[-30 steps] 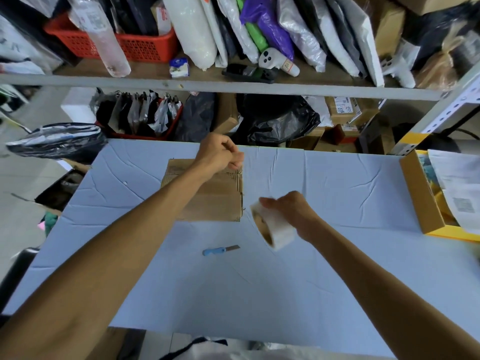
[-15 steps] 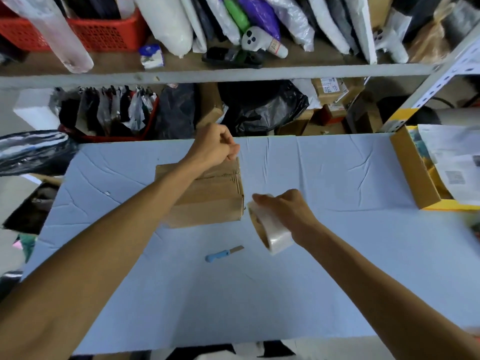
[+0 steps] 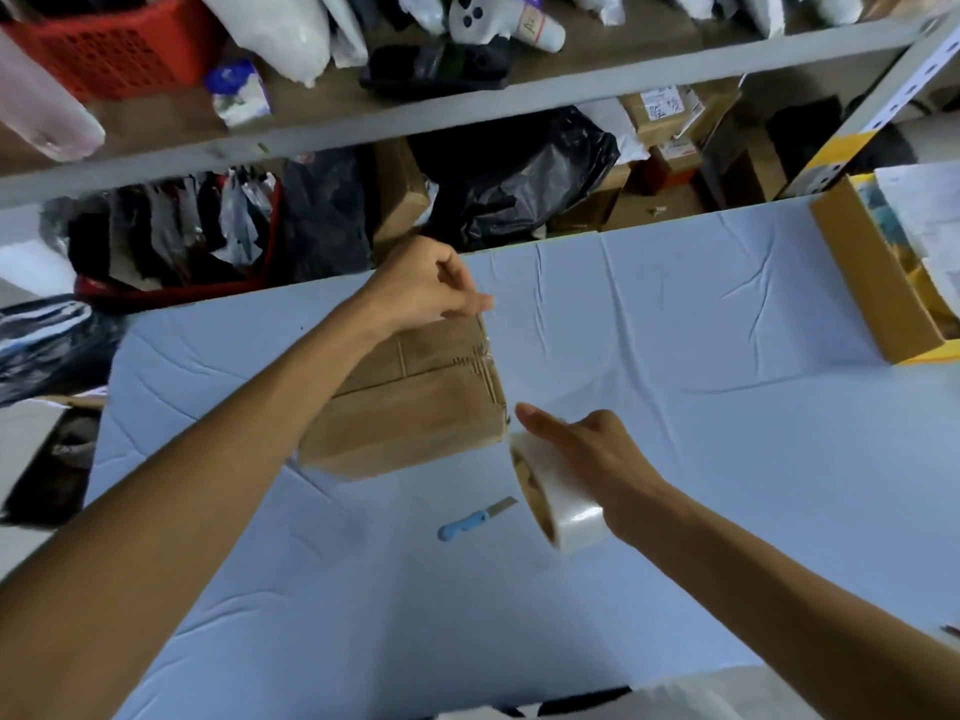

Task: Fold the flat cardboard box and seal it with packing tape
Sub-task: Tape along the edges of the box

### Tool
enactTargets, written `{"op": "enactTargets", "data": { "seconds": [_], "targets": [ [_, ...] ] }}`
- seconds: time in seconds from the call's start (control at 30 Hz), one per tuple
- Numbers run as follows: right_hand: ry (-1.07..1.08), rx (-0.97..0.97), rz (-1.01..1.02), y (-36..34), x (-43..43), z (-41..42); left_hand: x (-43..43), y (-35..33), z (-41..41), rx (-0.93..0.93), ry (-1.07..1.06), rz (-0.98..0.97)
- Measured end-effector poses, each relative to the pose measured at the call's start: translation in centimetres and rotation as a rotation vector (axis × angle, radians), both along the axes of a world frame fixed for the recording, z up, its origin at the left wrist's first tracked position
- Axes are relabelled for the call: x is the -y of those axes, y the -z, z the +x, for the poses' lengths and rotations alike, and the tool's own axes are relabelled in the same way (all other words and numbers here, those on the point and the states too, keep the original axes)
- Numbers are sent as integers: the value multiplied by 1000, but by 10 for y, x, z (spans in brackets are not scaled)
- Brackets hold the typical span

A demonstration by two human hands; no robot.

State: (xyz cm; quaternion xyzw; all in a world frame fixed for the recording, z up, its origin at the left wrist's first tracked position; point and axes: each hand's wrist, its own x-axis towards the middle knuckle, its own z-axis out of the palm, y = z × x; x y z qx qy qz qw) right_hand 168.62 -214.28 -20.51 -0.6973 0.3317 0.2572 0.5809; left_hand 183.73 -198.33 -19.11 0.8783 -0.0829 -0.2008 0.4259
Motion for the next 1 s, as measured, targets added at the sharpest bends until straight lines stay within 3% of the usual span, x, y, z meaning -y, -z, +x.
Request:
{"op": "enactTargets", "data": {
  "seconds": [0.2,1.0],
  "targets": [
    [30,-68,68,6,0,12,1,19,14,15,1,115],
    [20,-109,78,27,-22,19,-2,25,22,46,19,134]
  ]
}}
